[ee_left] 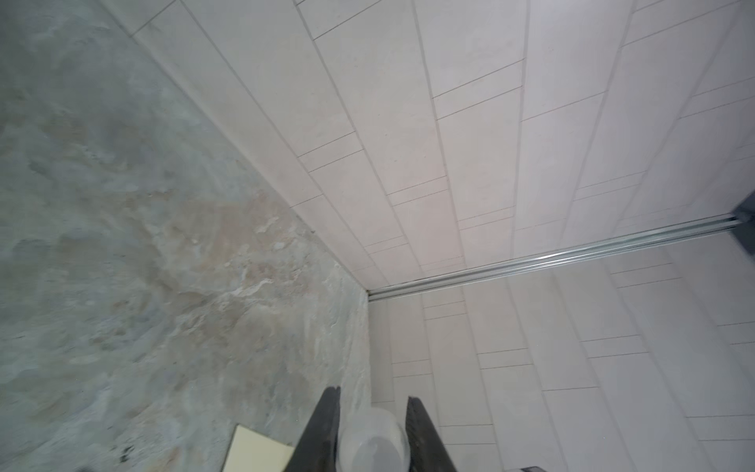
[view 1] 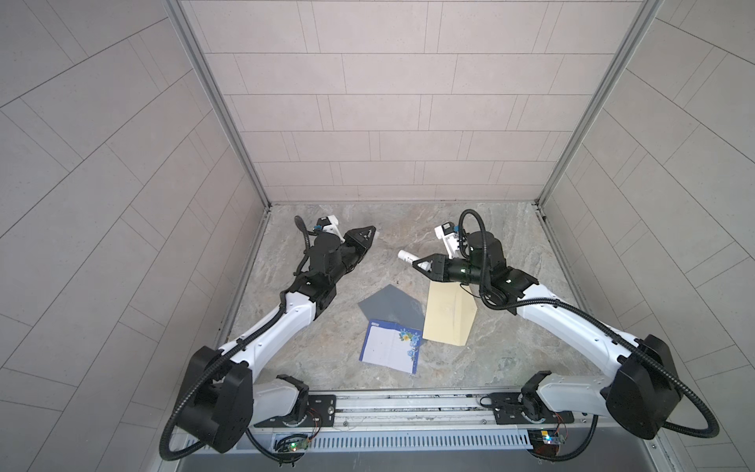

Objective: Place the letter into the envelope and seal it

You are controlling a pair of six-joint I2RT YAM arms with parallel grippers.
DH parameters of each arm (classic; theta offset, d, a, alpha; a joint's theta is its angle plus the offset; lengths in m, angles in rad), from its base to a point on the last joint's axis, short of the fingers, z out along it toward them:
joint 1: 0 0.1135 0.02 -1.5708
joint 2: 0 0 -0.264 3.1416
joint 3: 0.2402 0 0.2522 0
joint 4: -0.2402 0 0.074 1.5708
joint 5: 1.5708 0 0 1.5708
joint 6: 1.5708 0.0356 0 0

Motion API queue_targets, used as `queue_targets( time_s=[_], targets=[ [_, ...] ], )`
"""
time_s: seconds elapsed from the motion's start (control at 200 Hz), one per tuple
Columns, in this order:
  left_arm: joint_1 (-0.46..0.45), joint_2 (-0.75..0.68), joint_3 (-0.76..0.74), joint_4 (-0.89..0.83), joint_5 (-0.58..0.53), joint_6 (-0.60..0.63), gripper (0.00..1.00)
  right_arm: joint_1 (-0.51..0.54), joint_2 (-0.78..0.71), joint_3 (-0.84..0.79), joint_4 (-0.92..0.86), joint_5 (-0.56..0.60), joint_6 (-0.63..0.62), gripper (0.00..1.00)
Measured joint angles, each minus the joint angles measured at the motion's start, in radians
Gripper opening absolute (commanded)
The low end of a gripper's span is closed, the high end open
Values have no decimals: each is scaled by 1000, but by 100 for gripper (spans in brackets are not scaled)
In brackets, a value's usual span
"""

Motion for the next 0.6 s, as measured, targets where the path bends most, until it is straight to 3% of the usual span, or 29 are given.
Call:
queue_targets(
  time_s=[0.25,0.6],
  targets=[
    [-90,87,-25,-216,-254,227,0,-3,-35,-5,-77,42,-40,0],
    [-112,340,-79,-204,-422,285,0,-3,-47,-7,-119,55,-52,0]
  ],
)
